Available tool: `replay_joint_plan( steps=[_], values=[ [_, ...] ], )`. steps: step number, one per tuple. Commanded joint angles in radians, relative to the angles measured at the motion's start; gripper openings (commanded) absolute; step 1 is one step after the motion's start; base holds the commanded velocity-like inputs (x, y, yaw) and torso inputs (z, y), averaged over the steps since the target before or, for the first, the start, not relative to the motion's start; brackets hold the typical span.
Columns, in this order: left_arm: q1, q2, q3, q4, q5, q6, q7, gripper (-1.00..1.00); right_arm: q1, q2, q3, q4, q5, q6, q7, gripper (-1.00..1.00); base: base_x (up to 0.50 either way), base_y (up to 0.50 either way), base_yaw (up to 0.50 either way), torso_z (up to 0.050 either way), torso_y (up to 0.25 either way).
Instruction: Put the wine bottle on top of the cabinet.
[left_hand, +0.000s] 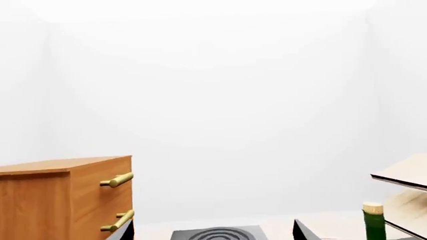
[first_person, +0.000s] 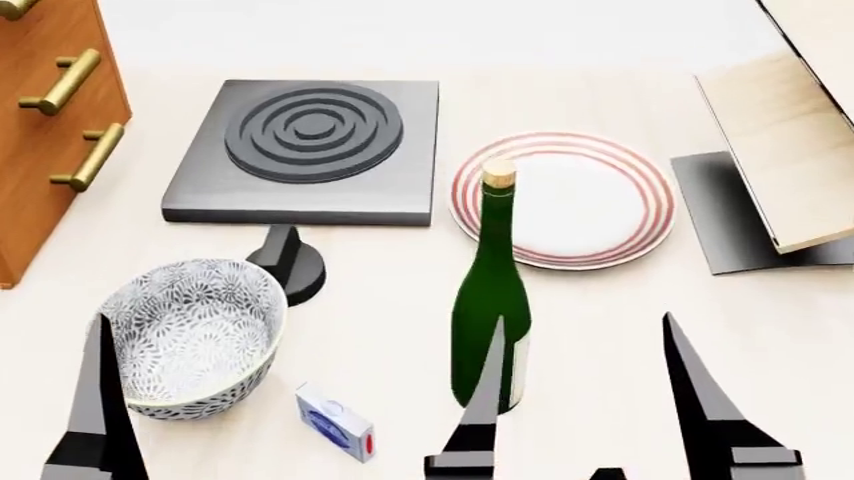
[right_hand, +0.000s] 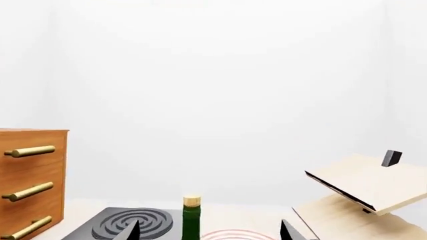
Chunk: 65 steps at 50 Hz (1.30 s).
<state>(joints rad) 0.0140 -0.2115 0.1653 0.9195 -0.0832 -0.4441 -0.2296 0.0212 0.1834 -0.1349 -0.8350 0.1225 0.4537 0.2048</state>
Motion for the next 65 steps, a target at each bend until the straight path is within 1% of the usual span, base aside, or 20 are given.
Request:
replay_joint_plan(
  steps=[1, 19, 20, 21, 34, 40, 61, 65],
  values=[
    [-0.004, -0.012, 0.006, 0.015, -0.009, -0.012, -0.015, 1.0, -0.001, 0.011, -0.008, -0.001, 0.008, -0.001, 0.003, 1.0, 0.5, 0.0, 0.0, 0.0, 0.0],
    [-0.01, -0.029, 0.013, 0.026, -0.023, -0.019, -0.034, 1.0, 0.004, 0.024, -0.023, 0.004, 0.005, -0.004, 0.017, 1.0, 0.5, 0.0, 0.0, 0.0, 0.0],
    [-0.01, -0.03, 0.014, 0.025, -0.024, -0.019, -0.035, 1.0, 0.012, 0.027, -0.031, 0.003, -0.015, 0.031, 0.03, 1.0, 0.5, 0.0, 0.0, 0.0, 0.0],
    [-0.01, -0.031, 0.014, 0.025, -0.025, -0.018, -0.036, 1.0, 0.012, 0.032, -0.041, 0.012, -0.041, 0.011, 0.039, 1.0, 0.09, 0.0, 0.0, 0.0, 0.0],
    [-0.014, -0.039, 0.013, 0.024, -0.031, -0.018, -0.051, 1.0, 0.006, 0.036, -0.042, 0.019, -0.015, 0.004, 0.037, 1.0, 0.0, 0.0, 0.0, 0.0, 0.001],
    [-0.014, -0.045, 0.018, 0.031, -0.034, -0.022, -0.056, 1.0, 0.008, 0.048, -0.059, 0.021, -0.036, 0.011, 0.043, 1.0, 0.0, 0.02, 0.0, 0.0, 0.0],
    [-0.018, -0.058, 0.029, 0.027, -0.043, -0.019, -0.074, 1.0, 0.018, 0.066, -0.078, 0.001, -0.034, 0.026, 0.052, 1.0, 0.0, 0.49, 0.0, 0.0, 0.0],
    [-0.02, -0.06, 0.031, 0.027, -0.046, -0.019, -0.076, 1.0, 0.014, 0.053, -0.058, 0.007, -0.008, 0.016, 0.059, 1.0, 0.0, 0.41, 0.0, 0.0, 0.0]
  ],
)
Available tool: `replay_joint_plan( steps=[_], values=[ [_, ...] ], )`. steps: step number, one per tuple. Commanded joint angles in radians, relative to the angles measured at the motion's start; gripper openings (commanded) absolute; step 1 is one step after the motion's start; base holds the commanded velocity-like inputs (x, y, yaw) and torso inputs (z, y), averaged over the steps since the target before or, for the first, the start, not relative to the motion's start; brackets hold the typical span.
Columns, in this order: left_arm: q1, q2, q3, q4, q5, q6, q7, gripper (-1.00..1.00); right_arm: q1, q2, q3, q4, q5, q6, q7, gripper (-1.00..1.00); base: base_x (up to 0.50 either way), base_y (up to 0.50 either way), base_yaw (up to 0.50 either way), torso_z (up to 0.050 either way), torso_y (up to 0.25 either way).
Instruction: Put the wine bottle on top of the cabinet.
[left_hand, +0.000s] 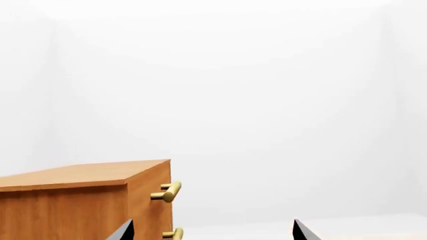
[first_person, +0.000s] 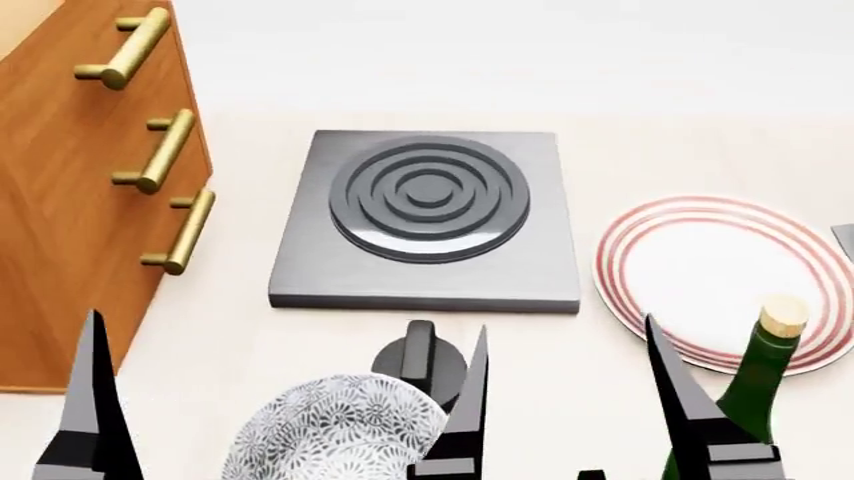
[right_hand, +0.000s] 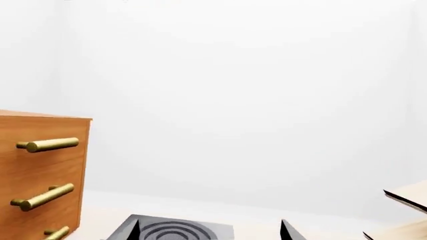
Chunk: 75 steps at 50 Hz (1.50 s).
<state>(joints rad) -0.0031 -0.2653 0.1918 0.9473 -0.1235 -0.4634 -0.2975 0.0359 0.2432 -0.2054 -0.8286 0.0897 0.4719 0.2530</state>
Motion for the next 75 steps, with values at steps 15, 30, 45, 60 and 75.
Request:
replay_joint_plan(
  steps=[15, 30, 45, 60, 75],
  values=[
    [-0.001, -0.013, 0.016, -0.01, -0.007, 0.009, -0.016, 1.0, -0.008, 0.002, 0.023, 0.015, 0.043, -0.024, 0.016, 1.0, 0.0, 0.0, 0.0, 0.0, 0.0],
    [0.0, -0.018, 0.026, -0.025, -0.013, 0.016, -0.02, 1.0, -0.02, 0.027, 0.098, 0.063, 0.065, -0.049, 0.041, 1.0, 0.0, 0.0, 0.0, 0.0, 0.0],
    [-0.003, -0.023, 0.04, -0.033, -0.014, 0.018, -0.025, 1.0, -0.041, 0.043, 0.161, 0.105, 0.087, -0.075, 0.057, 1.0, 0.0, 0.0, 0.0, 0.0, 0.0],
    [-0.005, -0.028, 0.05, -0.046, -0.021, 0.027, -0.031, 1.0, -0.062, 0.056, 0.207, 0.121, 0.101, -0.091, 0.072, 1.0, 0.0, 0.0, 0.0, 0.0, 0.0],
    [-0.009, -0.037, 0.063, -0.029, -0.022, 0.007, -0.041, 1.0, -0.105, 0.075, 0.333, 0.169, 0.137, -0.119, 0.097, 1.0, 0.0, 0.0, 0.0, 0.0, 0.0]
  ],
)
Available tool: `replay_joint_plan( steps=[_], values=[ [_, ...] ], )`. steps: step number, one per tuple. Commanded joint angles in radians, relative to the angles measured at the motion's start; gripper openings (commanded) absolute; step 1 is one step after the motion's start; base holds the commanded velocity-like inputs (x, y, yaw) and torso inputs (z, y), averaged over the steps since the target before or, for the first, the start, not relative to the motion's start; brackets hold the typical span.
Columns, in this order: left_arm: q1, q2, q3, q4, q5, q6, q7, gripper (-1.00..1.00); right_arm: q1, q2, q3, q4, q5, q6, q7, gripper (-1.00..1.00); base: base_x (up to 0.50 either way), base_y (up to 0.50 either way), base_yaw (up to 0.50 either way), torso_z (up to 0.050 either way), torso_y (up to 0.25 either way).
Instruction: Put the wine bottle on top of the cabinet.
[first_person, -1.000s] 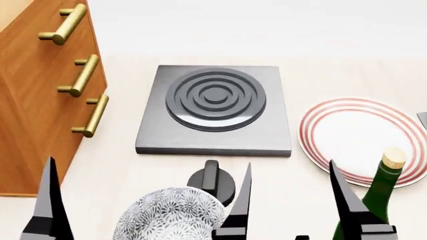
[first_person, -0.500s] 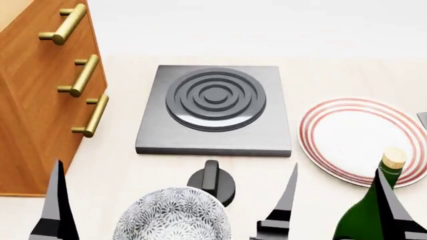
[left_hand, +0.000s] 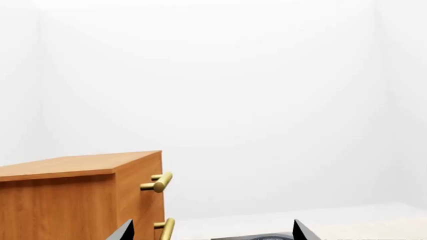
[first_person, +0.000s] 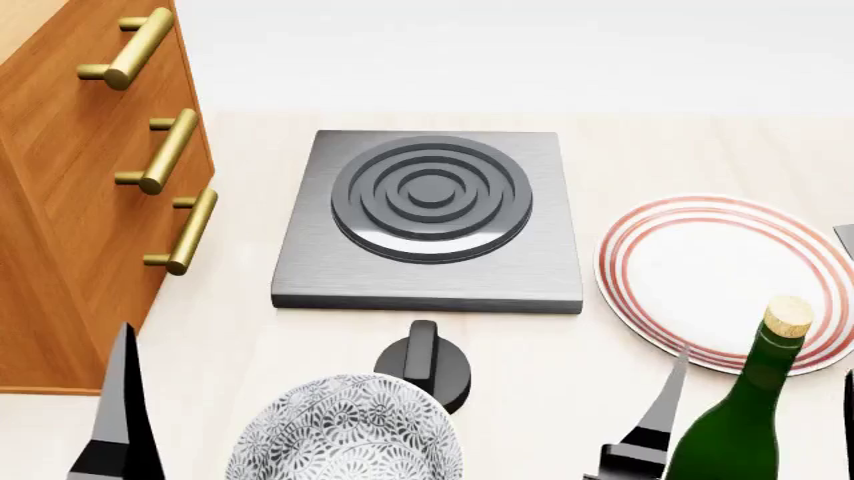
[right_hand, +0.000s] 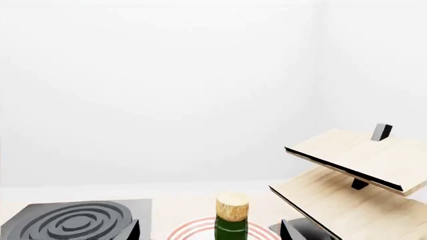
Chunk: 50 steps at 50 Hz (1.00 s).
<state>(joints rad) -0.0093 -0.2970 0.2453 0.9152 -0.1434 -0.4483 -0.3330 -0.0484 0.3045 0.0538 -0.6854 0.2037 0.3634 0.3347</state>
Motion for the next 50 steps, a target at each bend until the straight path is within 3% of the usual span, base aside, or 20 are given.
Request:
replay_joint_plan(
  steps=[1, 5, 6, 8, 50],
  values=[
    [-0.003, -0.005, 0.011, 0.007, -0.003, -0.013, -0.007, 1.0, -0.015, 0.016, 0.077, 0.031, 0.025, -0.012, 0.015, 1.0, 0.0, 0.0, 0.0, 0.0, 0.0],
    [-0.002, 0.004, -0.004, 0.01, -0.04, -0.007, -0.002, 1.0, 0.005, 0.024, 0.078, 0.043, 0.024, -0.005, 0.016, 1.0, 0.0, 0.0, 0.0, 0.0, 0.0],
    [0.005, 0.024, -0.04, 0.009, -0.115, 0.013, 0.012, 1.0, 0.014, 0.028, 0.073, 0.054, 0.011, -0.003, 0.021, 1.0, 0.0, 0.0, 0.0, 0.0, 0.0],
    [0.0, 0.006, -0.018, 0.014, -0.065, -0.001, 0.0, 1.0, 0.022, 0.027, 0.071, 0.062, 0.016, -0.004, 0.018, 1.0, 0.0, 0.0, 0.0, 0.0, 0.0],
    [-0.008, -0.005, 0.007, 0.009, -0.087, 0.009, -0.016, 1.0, 0.178, 0.018, 0.004, 0.319, 0.009, -0.054, -0.006, 1.0, 0.0, 0.0, 0.0, 0.0, 0.0]
  ],
)
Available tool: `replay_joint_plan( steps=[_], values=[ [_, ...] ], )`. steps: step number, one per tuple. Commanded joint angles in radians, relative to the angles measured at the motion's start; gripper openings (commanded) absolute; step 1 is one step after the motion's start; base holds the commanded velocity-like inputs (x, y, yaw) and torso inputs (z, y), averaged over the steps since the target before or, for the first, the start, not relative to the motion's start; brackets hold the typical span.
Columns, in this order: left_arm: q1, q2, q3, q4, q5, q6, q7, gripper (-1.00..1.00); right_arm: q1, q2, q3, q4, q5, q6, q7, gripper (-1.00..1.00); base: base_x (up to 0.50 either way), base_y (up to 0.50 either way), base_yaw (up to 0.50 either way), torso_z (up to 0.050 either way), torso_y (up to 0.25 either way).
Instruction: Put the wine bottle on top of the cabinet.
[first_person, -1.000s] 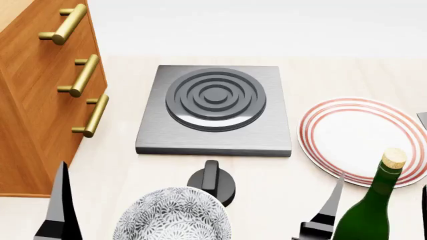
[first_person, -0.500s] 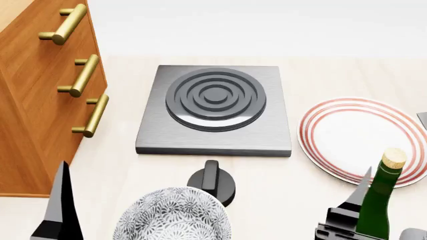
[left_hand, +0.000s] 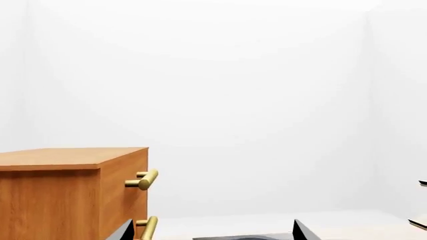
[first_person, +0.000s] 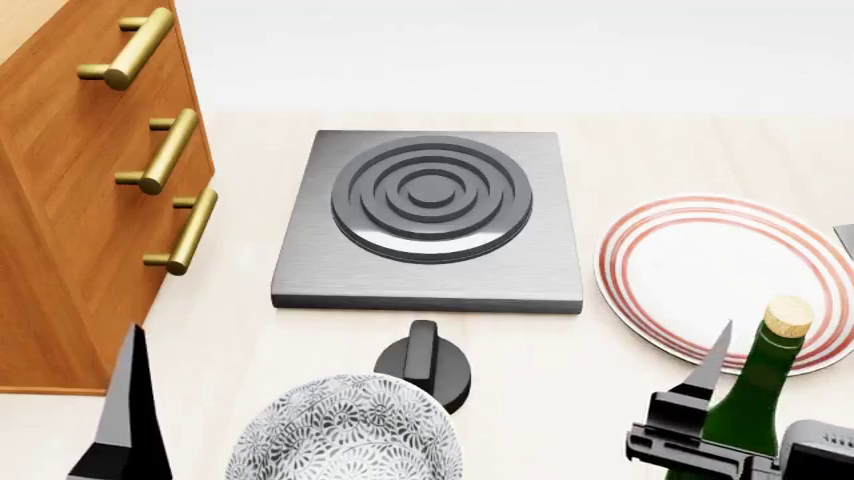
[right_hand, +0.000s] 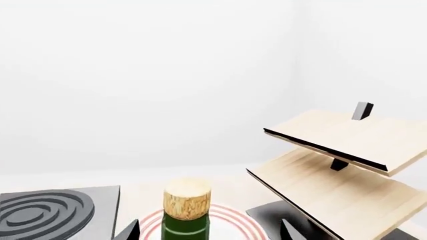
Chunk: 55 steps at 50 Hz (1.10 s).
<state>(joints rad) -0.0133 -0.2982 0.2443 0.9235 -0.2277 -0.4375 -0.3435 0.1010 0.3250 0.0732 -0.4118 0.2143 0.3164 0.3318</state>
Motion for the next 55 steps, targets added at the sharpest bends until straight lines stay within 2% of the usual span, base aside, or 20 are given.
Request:
replay_joint_plan(
  steps=[1, 12, 37, 38, 55],
  values=[
    [-0.004, -0.003, 0.008, -0.001, -0.003, -0.001, -0.006, 1.0, 0.029, -0.003, -0.017, 0.044, -0.002, -0.004, -0.003, 1.0, 0.0, 0.0, 0.0, 0.0, 0.0],
    [-0.005, -0.007, 0.012, -0.006, -0.008, 0.004, -0.01, 1.0, 0.062, -0.009, -0.034, 0.102, -0.005, -0.023, -0.008, 1.0, 0.0, 0.0, 0.0, 0.0, 0.0],
    [-0.006, -0.02, 0.026, -0.012, -0.015, 0.015, -0.024, 1.0, 0.075, -0.001, -0.034, 0.092, 0.007, -0.003, 0.004, 1.0, 0.0, 0.0, 0.0, 0.0, 0.0],
    [-0.007, -0.02, 0.027, -0.011, -0.016, 0.014, -0.025, 1.0, 0.074, -0.002, -0.034, 0.091, 0.008, -0.003, 0.004, -1.0, 0.0, 0.0, 0.0, 0.0, 0.0],
    [-0.01, -0.029, 0.038, -0.012, -0.022, 0.014, -0.036, 1.0, 0.069, -0.002, -0.039, 0.099, 0.018, -0.017, 0.0, -1.0, 0.0, 0.0, 0.0, 0.0, 0.0]
  ],
)
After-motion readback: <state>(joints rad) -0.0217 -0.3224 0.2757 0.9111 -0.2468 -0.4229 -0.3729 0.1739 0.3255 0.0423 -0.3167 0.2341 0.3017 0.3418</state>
